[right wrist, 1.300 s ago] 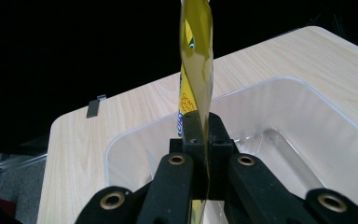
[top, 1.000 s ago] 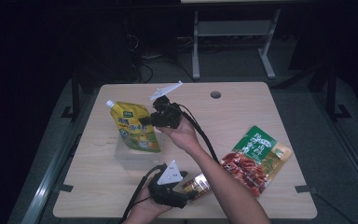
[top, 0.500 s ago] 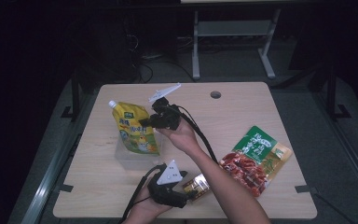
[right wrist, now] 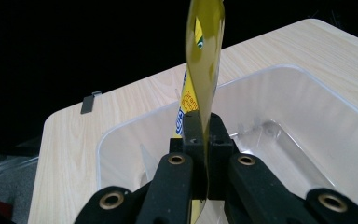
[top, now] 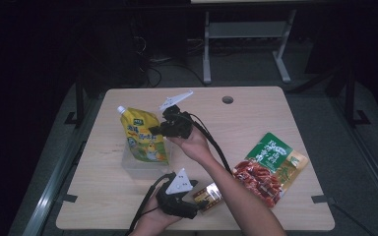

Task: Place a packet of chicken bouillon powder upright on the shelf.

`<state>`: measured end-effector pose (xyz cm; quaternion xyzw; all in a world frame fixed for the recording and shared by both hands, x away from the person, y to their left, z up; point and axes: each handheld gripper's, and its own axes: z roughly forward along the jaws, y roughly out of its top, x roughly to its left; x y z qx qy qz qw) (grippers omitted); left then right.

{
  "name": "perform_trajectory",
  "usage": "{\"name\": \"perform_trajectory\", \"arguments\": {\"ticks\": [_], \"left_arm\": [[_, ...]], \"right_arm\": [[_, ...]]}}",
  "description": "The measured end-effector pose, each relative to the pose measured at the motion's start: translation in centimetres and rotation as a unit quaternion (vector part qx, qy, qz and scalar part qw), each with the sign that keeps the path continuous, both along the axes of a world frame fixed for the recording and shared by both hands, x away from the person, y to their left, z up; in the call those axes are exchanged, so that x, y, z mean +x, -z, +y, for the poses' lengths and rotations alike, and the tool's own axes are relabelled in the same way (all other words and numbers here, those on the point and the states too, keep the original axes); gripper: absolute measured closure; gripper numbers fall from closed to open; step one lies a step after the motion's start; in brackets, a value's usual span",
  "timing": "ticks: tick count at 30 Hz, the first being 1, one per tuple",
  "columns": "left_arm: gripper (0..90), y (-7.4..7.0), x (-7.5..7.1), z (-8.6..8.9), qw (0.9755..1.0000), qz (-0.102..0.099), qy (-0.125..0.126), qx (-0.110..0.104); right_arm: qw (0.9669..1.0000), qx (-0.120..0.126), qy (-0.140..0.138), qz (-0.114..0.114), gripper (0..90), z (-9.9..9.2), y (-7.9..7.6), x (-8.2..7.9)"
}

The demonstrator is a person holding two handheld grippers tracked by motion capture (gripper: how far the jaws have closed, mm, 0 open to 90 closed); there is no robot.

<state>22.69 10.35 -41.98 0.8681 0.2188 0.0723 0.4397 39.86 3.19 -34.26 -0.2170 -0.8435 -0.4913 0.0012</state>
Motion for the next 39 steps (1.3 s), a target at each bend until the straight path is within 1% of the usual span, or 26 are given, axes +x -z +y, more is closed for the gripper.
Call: {"name": "perform_trajectory", "arguments": {"ticks": [9, 15, 18, 20, 22, 23, 29, 30, 35, 38, 39], "left_arm": [[30.1, 0.1, 0.0, -0.1, 1.0, 0.001, 0.001, 0.002], [30.1, 0.1, 0.0, -0.1, 1.0, 0.002, 0.001, 0.002], [30.1, 0.2, 0.0, -0.1, 1.0, 0.002, 0.003, 0.004], [30.1, 0.2, 0.0, -0.2, 1.0, 0.002, 0.002, 0.001], [30.1, 0.2, 0.0, -0.2, 1.0, 0.002, 0.003, 0.004], [30.1, 0.2, 0.0, -0.2, 1.0, 0.004, 0.002, 0.004], [30.1, 0.2, 0.0, -0.2, 1.0, 0.001, 0.006, 0.008], [30.1, 0.3, 0.0, -0.3, 0.9999, 0.001, 0.007, 0.009], [30.1, 0.3, 0.0, -0.3, 0.9999, 0.001, 0.007, 0.009], [30.1, 0.3, 0.0, -0.3, 0.9999, 0.002, 0.007, 0.009], [30.0, 0.3, 0.0, -0.3, 0.9999, 0.003, 0.006, 0.009]], "right_arm": [[1.0, 0.005, -0.007, -0.002, 89.4, -0.6, 0.6, -0.1], [0.9999, 0.008, -0.011, 0.003, 89.2, -0.9, 1.0, -0.1], [0.9999, 0.005, -0.012, 0.004, 89.2, -1.1, 1.1, -0.2], [0.9999, 0.006, -0.012, 0.004, 89.2, -1.2, 1.2, -0.2], [0.9999, 0.006, -0.013, 0.007, 89.2, -1.3, 1.3, -0.2], [0.9999, 0.006, -0.013, 0.004, 89.3, -1.3, 1.4, -0.2], [0.9999, 0.003, -0.009, 0.01, 89.2, -1.7, 1.8, -0.1], [0.9998, 0.006, -0.005, 0.018, 89.2, -2.0, 2.0, -0.1], [0.9997, 0.006, -0.003, 0.025, 88.7, -2.3, 2.3, 0.1], [0.9997, 0.005, -0.002, 0.024, 87.6, -2.3, 2.3, 0.2], [0.9997, 0.005, -0.002, 0.023, 86.0, -2.3, 2.3, 0.2]]}}
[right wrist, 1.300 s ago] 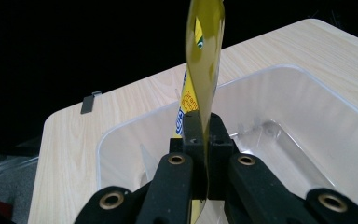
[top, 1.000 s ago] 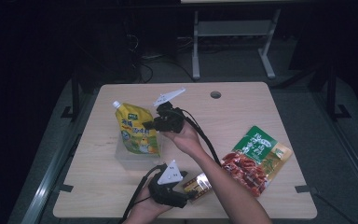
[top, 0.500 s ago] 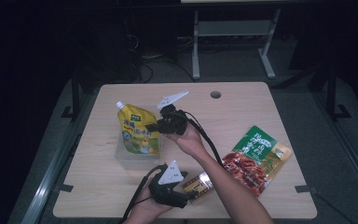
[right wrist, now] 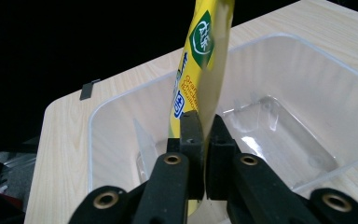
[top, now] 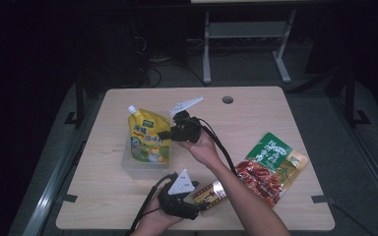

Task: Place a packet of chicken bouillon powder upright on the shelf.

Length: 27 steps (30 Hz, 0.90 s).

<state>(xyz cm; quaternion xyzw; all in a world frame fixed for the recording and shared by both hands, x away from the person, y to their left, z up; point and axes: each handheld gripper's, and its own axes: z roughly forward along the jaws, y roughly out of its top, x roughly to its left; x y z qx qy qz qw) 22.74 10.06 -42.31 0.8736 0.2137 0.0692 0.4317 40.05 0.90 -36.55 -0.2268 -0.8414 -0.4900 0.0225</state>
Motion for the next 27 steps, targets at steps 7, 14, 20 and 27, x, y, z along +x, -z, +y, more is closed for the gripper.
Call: {"name": "perform_trajectory", "arguments": {"ticks": [7, 14, 20, 27], "left_arm": [[29.9, 0.0, 0.0, 0.0, 1.0, 0.002, -0.002, -0.001], [29.3, 0.0, 0.0, -0.1, 1.0, 0.003, 0.0, 0.004], [28.3, 0.1, -0.1, -0.2, 1.0, 0.006, -0.002, 0.003], [27.2, 0.3, -0.1, -0.4, 0.9999, 0.008, -0.002, 0.008]], "right_arm": [[0.9999, 0.008, 0.011, 0.002, 73.4, -0.6, -0.3, 0.1], [0.9998, 0.013, 0.014, 0.0, 64.3, -1.8, -1.2, -0.2], [0.9998, 0.008, 0.017, -0.001, 59.2, -3.2, -1.8, -0.7], [0.9997, 0.002, 0.022, -0.01, 55.4, -4.9, -2.0, -1.6]]}}
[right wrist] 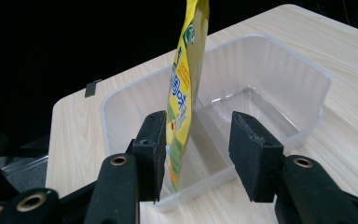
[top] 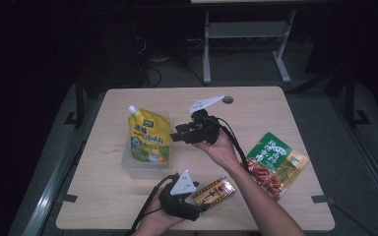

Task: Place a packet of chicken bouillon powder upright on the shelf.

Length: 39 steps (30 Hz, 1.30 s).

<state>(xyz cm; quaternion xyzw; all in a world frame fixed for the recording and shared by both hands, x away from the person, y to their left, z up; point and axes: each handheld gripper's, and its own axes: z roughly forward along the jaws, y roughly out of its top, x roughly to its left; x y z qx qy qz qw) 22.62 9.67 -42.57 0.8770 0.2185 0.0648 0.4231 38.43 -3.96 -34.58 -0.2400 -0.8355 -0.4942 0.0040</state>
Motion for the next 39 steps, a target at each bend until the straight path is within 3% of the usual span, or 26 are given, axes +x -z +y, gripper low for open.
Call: {"name": "perform_trajectory", "arguments": {"ticks": [39], "left_arm": [[26.5, 0.5, -0.8, 0.4, 0.9985, -0.012, 0.009, 0.053]], "right_arm": [[0.997, 0.002, 0.075, 0.018, 44.4, -9.4, 1.4, -3.7]]}}
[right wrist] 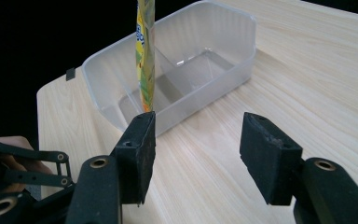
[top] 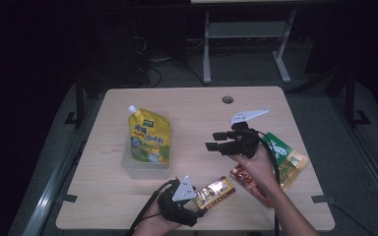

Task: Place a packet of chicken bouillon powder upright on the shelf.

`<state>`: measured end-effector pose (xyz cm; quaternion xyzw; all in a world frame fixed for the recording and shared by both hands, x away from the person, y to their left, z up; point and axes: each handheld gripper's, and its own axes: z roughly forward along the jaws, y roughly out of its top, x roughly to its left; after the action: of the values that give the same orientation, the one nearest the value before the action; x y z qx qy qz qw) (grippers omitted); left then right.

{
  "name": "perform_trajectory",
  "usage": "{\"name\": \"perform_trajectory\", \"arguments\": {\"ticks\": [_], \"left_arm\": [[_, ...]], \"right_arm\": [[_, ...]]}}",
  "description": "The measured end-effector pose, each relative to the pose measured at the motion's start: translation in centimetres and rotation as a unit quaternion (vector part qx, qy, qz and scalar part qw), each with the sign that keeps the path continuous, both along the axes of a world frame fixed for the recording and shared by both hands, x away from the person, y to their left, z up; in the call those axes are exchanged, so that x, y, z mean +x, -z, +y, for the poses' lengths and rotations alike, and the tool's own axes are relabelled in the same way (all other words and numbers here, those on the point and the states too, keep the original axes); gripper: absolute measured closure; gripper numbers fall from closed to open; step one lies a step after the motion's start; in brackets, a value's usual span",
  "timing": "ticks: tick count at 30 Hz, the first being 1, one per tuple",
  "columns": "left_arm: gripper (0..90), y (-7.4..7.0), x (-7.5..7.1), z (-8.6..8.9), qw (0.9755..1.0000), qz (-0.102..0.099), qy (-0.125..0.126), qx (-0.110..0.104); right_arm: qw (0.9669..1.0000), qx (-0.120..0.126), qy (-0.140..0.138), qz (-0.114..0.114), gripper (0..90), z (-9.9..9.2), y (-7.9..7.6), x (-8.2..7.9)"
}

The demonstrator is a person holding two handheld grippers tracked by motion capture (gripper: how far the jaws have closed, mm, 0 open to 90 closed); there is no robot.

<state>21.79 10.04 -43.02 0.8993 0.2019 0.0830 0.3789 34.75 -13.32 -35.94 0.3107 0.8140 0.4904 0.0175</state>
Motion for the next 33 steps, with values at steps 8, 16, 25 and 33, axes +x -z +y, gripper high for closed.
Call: {"name": "perform_trajectory", "arguments": {"ticks": [8, 16, 25, 33], "left_arm": [[26.3, 0.3, -0.2, -0.2, 1.0, -0.005, 0.002, 0.005], [25.5, 0.7, -0.1, -0.6, 0.9999, -0.003, 0.001, 0.017], [23.9, 1.5, 0.2, -1.5, 0.999, -0.007, 0.005, 0.044], [24.1, 2.1, 0.7, -2.0, 0.9978, -0.009, 0.002, 0.065]], "right_arm": [[0.9999, -0.005, 0.01, 0.002, 42.5, -1.0, 0.4, -0.7], [0.9997, -0.01, 0.019, 0.007, 40.5, -1.9, 1.0, -1.2], [0.9994, -0.009, 0.032, 0.012, 39.3, -2.9, 1.7, -1.6], [0.9989, -0.009, 0.042, 0.016, 37.3, -3.7, 2.2, -1.9]]}}
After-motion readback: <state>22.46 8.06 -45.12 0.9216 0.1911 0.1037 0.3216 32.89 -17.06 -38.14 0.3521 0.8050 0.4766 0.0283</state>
